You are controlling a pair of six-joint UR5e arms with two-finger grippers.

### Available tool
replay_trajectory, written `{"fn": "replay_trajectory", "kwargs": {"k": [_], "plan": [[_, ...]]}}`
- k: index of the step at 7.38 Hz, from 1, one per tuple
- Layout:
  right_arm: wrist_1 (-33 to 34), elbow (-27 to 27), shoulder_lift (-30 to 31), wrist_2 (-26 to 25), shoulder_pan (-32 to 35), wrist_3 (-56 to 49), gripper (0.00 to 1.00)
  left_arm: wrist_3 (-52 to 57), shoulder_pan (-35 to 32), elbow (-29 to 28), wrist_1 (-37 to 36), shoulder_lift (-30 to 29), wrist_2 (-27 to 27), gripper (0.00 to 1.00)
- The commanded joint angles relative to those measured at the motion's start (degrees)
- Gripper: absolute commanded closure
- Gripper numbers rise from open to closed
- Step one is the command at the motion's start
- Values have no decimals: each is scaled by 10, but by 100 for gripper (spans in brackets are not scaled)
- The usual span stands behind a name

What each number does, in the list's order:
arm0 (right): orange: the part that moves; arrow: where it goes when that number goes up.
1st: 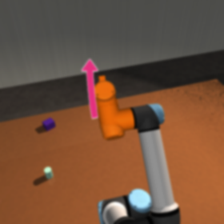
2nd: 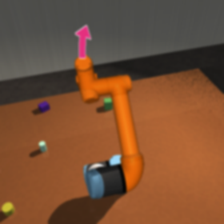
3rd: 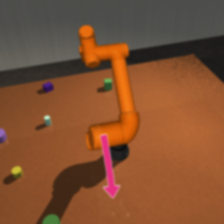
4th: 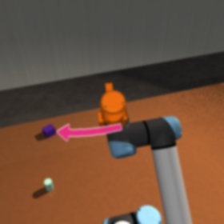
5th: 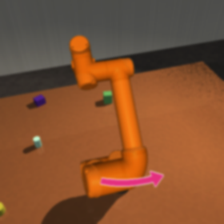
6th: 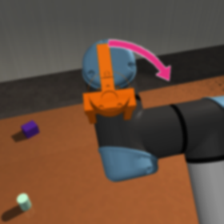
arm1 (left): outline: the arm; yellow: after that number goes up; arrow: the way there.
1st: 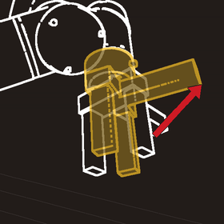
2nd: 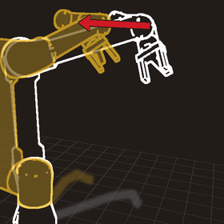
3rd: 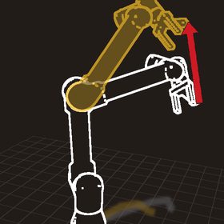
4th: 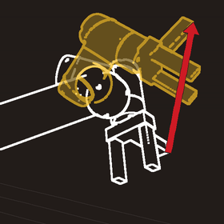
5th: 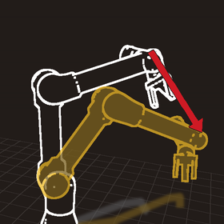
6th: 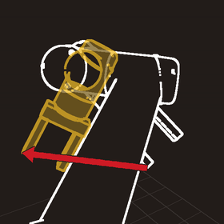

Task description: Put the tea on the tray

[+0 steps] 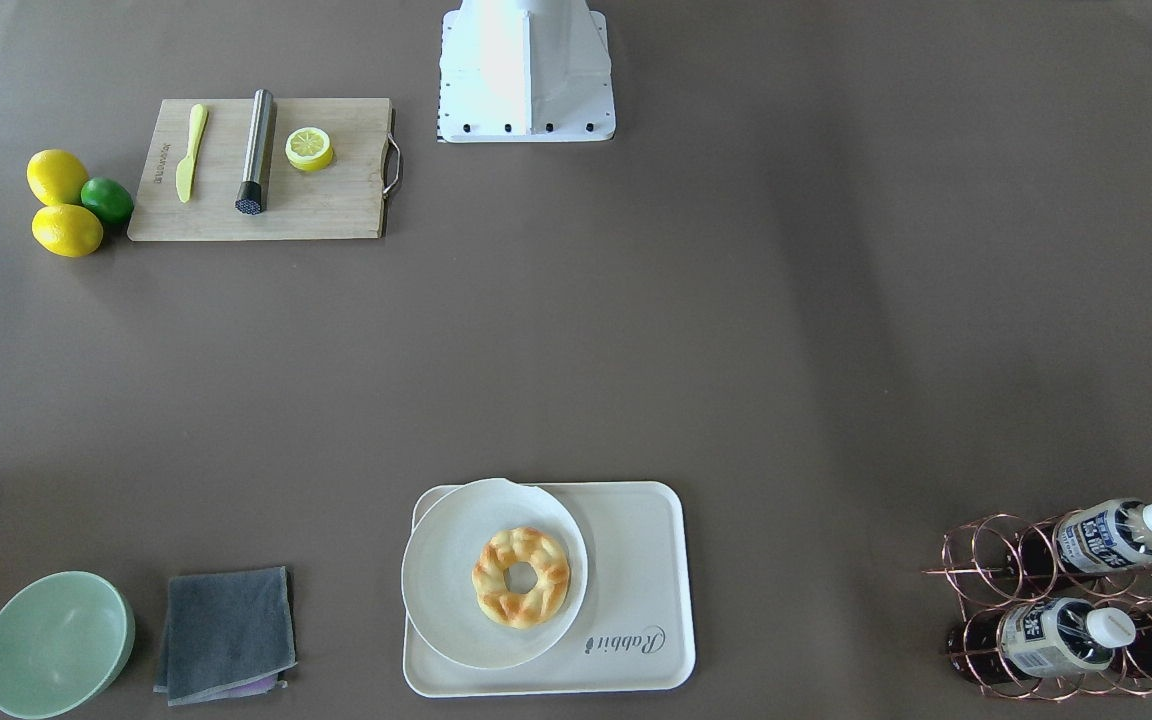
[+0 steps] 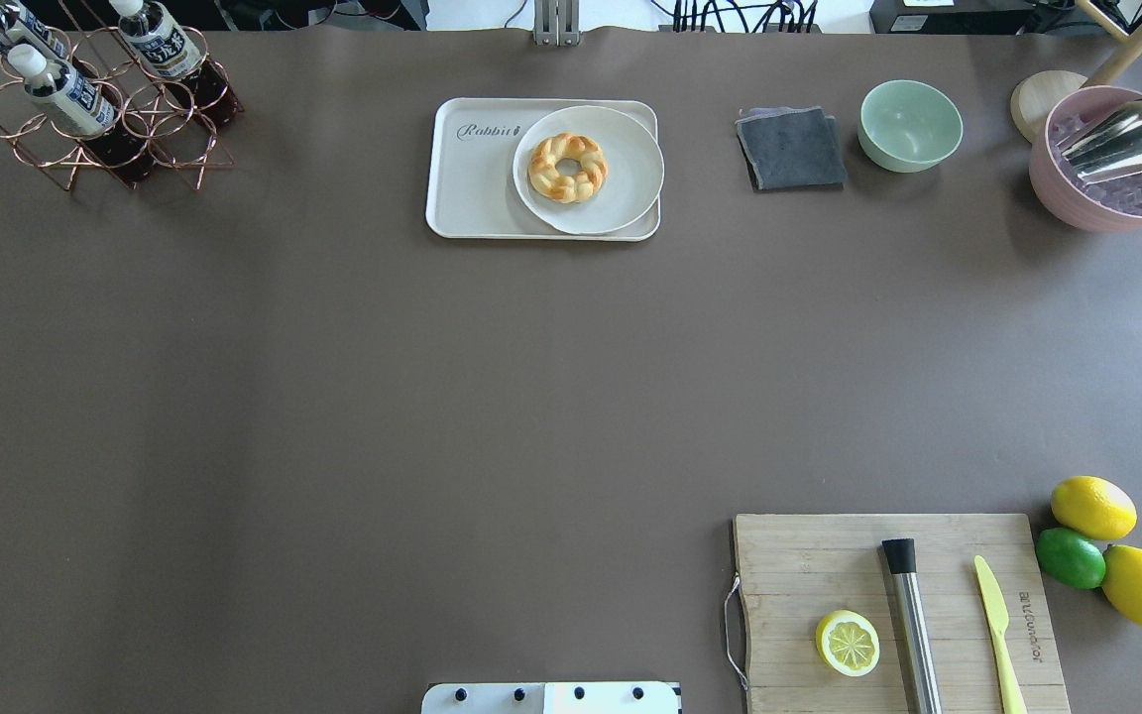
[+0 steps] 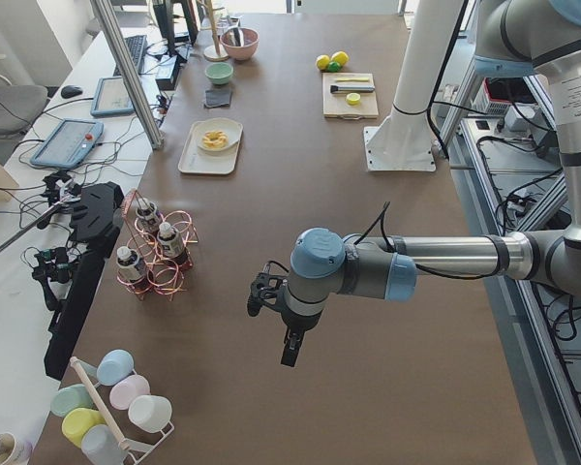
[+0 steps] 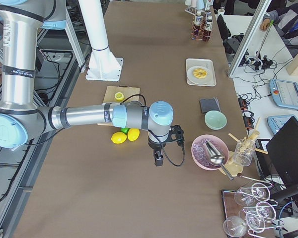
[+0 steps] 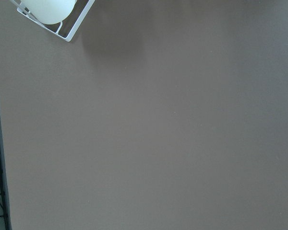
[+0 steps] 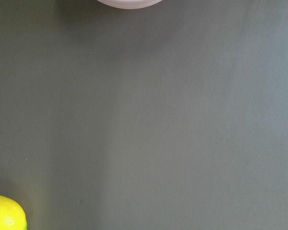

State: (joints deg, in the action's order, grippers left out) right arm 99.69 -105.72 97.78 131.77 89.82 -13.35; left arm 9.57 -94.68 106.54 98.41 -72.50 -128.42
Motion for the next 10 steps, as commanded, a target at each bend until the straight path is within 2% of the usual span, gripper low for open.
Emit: {"fn": "replay_trajectory", "kwargs": {"k": [1, 3, 4, 6, 7, 8, 9, 10], "plan": [[-1, 0, 2, 3, -1, -1, 0, -5, 0, 3, 5, -2, -7, 2], [-1, 0, -2, 4, -9, 3, 0, -5, 12, 7, 1, -33, -22, 3], [-2, 0, -2, 4, -11, 1, 0, -10, 42, 8, -1, -46, -22, 3], [-38, 3, 5, 6, -18, 3, 0, -155, 68, -2, 19, -120, -24, 3], [-42, 11, 5, 18, -18, 2, 0, -165, 89, -9, 46, -147, -21, 2], [-42, 13, 5, 31, -18, 1, 0, -201, 91, -18, 119, -160, -19, 2], [-43, 14, 5, 37, -18, 1, 0, -301, 116, -49, 179, -201, -17, 2], [-44, 12, 2, 37, -18, 3, 0, -356, 155, -84, 212, -240, 11, 3]]}}
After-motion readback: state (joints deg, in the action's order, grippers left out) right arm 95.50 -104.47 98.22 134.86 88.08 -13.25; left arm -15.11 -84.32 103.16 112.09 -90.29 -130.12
